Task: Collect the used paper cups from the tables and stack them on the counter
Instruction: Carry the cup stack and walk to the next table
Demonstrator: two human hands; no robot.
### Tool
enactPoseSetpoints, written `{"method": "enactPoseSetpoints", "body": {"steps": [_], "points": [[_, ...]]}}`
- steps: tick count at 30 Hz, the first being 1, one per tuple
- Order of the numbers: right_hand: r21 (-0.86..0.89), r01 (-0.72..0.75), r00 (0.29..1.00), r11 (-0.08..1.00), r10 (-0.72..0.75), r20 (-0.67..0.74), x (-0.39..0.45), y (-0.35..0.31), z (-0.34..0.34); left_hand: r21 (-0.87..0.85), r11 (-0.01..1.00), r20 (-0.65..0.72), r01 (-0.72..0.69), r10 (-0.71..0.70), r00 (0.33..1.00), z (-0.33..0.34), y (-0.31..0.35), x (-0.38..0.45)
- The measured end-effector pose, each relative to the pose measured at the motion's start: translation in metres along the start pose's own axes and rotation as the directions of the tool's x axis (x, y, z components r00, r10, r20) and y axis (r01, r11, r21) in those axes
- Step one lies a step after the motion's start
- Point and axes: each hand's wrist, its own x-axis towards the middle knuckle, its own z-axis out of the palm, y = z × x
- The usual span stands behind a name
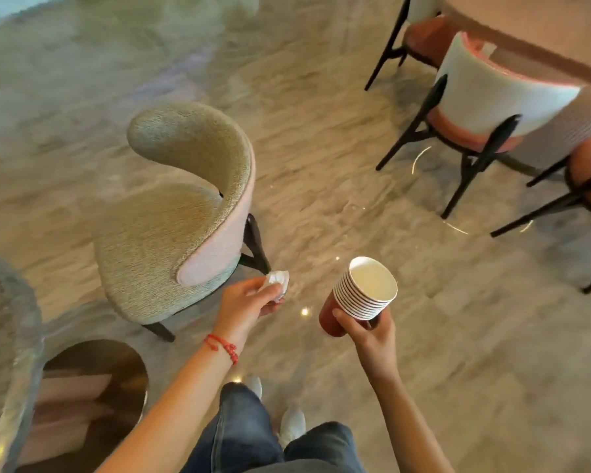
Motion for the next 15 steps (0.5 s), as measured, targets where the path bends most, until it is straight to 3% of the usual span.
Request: {"method": "enactPoseSetpoints", "body": {"steps": [7, 15], "points": [[0.076, -0.017, 0.981, 0.997, 0.031, -0.189, 0.044, -0.005, -0.037, 0.110, 0.994, 0.174, -0.017, -0.003, 0.985, 0.073, 0.018, 0.059], [0.098, 0.018, 0.946, 0.995, 0.015, -0.324, 0.155, -0.009, -0.045, 0.174, 0.984, 0.289, -0.035, -0.017, 0.957, 0.143, 0.046, 0.172]]}}
